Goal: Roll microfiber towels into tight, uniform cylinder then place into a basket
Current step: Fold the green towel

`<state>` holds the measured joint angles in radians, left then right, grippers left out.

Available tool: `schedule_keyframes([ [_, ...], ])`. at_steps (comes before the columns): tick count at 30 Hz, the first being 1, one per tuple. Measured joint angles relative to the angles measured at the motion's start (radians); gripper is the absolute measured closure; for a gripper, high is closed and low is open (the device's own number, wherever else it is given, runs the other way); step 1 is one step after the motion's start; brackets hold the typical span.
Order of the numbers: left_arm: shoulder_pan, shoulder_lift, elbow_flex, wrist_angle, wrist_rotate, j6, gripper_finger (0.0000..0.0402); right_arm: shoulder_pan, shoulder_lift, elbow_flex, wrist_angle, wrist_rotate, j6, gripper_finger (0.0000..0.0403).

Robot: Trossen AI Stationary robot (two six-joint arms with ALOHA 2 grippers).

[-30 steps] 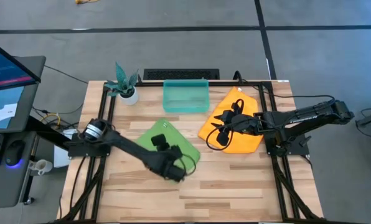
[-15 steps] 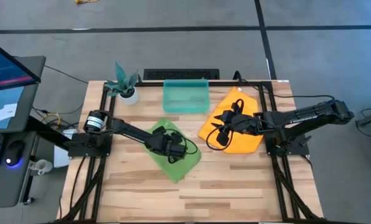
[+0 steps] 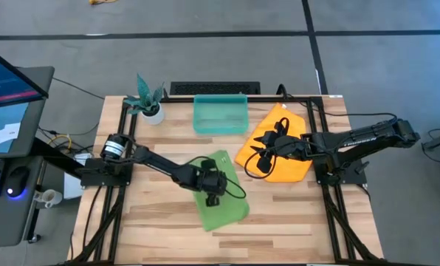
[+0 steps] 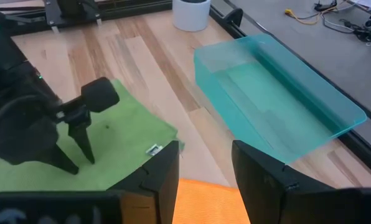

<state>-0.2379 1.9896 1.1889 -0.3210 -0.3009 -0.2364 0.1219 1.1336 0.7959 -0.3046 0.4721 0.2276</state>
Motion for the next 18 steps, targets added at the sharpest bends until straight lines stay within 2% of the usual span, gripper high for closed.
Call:
schedule_keyframes([
  [4,-0.008,0.0,0.015,-0.051,-0.005,0.035,0.0283,0.003,0.0,0.0,-0.001,-0.001,0.0,0.0232],
  [10,-0.022,0.004,0.107,-0.351,-0.012,-0.082,0.0283,0.029,0.0,0.0,-0.004,-0.004,0.0,0.0232],
  [15,-0.083,0.005,0.138,-0.446,-0.105,-0.123,0.0283,0.037,0.0,0.0,-0.004,-0.004,0.0,0.0232],
  [18,-0.114,0.005,0.159,-0.497,-0.119,-0.154,0.0283,0.034,0.0,0.0,-0.004,-0.004,0.0,0.0232],
])
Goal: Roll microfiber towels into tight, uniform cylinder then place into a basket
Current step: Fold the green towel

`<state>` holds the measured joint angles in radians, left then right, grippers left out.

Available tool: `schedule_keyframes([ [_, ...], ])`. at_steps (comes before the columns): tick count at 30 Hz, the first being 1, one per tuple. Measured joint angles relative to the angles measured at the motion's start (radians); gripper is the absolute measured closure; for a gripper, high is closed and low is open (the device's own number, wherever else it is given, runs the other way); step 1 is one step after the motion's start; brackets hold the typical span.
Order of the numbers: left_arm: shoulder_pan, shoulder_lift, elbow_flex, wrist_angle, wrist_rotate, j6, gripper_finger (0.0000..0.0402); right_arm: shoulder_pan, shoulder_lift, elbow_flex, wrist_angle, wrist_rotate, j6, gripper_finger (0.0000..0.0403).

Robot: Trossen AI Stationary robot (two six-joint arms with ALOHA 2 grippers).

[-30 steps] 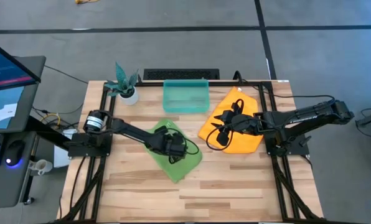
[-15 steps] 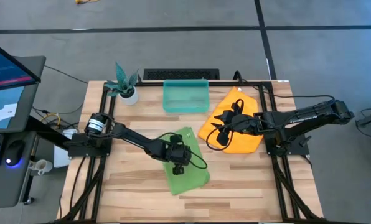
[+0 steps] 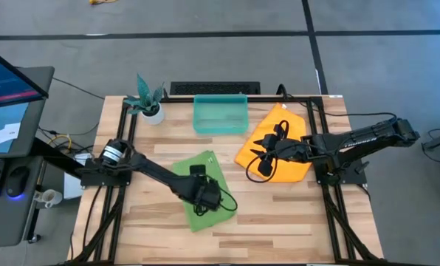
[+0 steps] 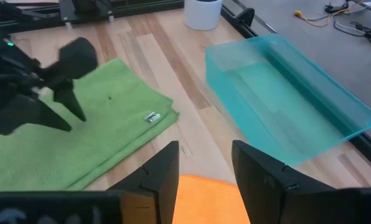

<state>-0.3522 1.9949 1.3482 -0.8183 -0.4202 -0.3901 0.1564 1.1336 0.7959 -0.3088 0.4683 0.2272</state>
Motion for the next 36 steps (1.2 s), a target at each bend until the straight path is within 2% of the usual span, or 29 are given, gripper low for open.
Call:
schedule_keyframes([
  [6,-0.061,0.0,0.065,-0.121,0.006,-0.119,0.0283,-0.008,0.0,0.0,0.0,0.0,0.0,0.0232],
  [12,-0.105,-0.002,0.071,-0.108,0.084,-0.181,0.0283,-0.008,0.0,0.0,0.0,0.0,0.0,0.0232],
  [19,-0.092,-0.004,0.039,-0.081,0.099,-0.184,0.0283,-0.008,0.0,0.0,0.0,0.0,0.0,0.0232],
  [26,-0.043,-0.004,-0.028,-0.032,0.163,-0.177,0.0283,-0.008,0.0,0.0,0.0,0.0,0.0,0.0232],
  [31,-0.01,-0.012,-0.057,-0.023,0.159,-0.19,0.0283,-0.008,0.0,0.0,0.002,0.001,0.0,0.0232],
  [36,0.032,-0.011,-0.086,-0.03,0.026,-0.159,0.0283,-0.008,0.0,0.0,0.002,0.001,0.0,0.0232],
])
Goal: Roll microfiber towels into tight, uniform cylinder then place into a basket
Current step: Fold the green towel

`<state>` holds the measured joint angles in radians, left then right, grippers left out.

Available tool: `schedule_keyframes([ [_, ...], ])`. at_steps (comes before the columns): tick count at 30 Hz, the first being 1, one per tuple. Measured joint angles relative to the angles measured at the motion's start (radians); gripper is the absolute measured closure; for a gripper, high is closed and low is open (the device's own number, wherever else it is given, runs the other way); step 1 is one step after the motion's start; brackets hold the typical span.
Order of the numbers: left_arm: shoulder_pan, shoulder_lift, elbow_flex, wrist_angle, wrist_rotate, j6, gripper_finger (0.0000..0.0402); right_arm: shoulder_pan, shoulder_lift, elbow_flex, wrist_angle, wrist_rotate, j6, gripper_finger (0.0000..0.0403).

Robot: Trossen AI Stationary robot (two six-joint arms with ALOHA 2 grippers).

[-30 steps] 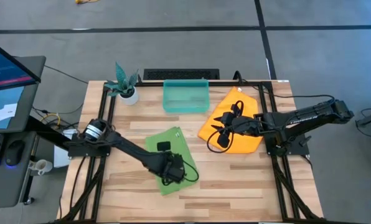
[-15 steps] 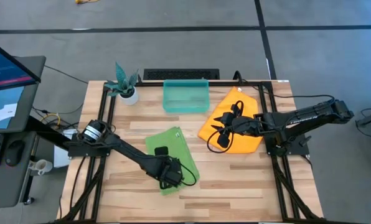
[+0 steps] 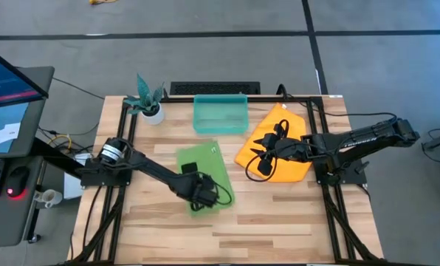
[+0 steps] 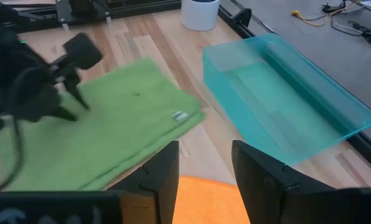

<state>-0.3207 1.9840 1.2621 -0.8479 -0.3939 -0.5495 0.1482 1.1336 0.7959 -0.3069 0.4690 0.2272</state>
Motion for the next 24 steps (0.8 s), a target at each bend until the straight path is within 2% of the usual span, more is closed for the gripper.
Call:
schedule_keyframes([
  [5,0.036,0.006,-0.002,-0.001,-0.078,0.001,0.0283,0.0,0.0,0.0,0.0,0.0,0.0,0.0232],
  [11,0.029,0.008,0.014,-0.033,-0.165,-0.012,0.0283,0.0,0.0,0.0,0.003,0.0,-0.019,0.0232],
  [19,-0.066,0.008,0.149,-0.255,-0.172,-0.126,0.0283,0.036,0.0,0.0,0.066,0.001,-0.072,0.0232],
  [24,-0.178,0.007,0.203,-0.255,-0.207,-0.152,0.0283,0.11,0.0,0.0,0.049,0.0,-0.108,0.0232],
])
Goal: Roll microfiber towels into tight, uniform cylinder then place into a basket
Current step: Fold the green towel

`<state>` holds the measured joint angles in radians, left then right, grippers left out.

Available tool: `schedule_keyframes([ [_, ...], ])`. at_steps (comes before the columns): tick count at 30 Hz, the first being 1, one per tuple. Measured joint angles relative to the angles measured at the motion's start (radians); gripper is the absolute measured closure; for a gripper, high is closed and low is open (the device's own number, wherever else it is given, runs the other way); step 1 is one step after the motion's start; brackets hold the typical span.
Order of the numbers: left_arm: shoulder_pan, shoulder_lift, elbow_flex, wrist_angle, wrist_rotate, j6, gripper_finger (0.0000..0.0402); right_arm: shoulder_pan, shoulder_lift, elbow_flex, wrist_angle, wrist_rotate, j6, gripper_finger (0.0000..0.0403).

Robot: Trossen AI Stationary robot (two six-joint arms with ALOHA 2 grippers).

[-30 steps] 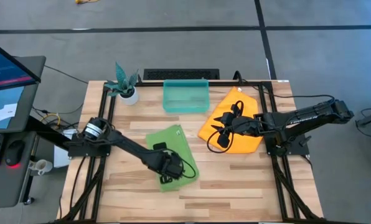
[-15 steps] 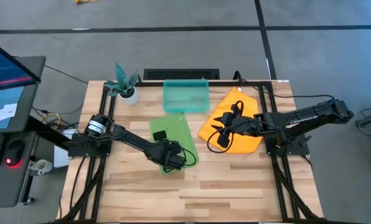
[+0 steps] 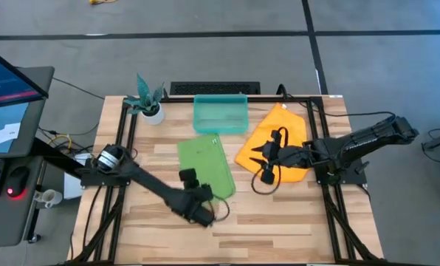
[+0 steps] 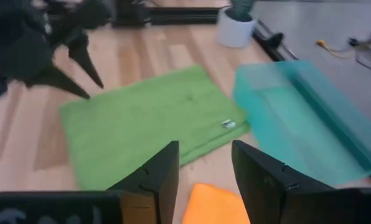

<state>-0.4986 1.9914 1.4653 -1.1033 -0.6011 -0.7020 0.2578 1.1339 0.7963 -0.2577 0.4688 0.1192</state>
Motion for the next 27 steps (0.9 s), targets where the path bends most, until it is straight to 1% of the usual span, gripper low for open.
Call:
schedule_keyframes([
  [3,-0.079,-0.001,0.0,0.012,-0.007,-0.028,0.0283,0.054,0.0,0.0,-0.004,0.0,-0.014,0.0232],
  [8,-0.194,0.003,0.0,0.024,-0.058,-0.122,0.0283,0.157,0.036,-0.035,-0.004,0.0,-0.015,0.0232],
  [13,-0.256,0.006,-0.037,0.078,-0.122,-0.164,0.0283,0.211,0.137,-0.037,0.037,0.003,-0.061,0.0232],
  [16,-0.262,0.007,-0.058,0.104,-0.132,-0.156,0.0283,0.214,0.209,-0.036,0.111,0.003,-0.122,0.0232],
  [21,-0.239,0.007,-0.086,0.156,-0.123,-0.157,0.0283,0.211,0.347,-0.037,0.195,0.003,-0.203,0.0232],
  [25,-0.213,0.007,-0.12,0.2,-0.08,-0.162,0.0282,0.211,0.455,-0.014,0.214,0.003,-0.278,0.0232],
  [27,-0.199,0.007,-0.132,0.205,-0.053,-0.181,0.0277,0.211,0.505,0.017,0.216,0.003,-0.285,0.0232],
])
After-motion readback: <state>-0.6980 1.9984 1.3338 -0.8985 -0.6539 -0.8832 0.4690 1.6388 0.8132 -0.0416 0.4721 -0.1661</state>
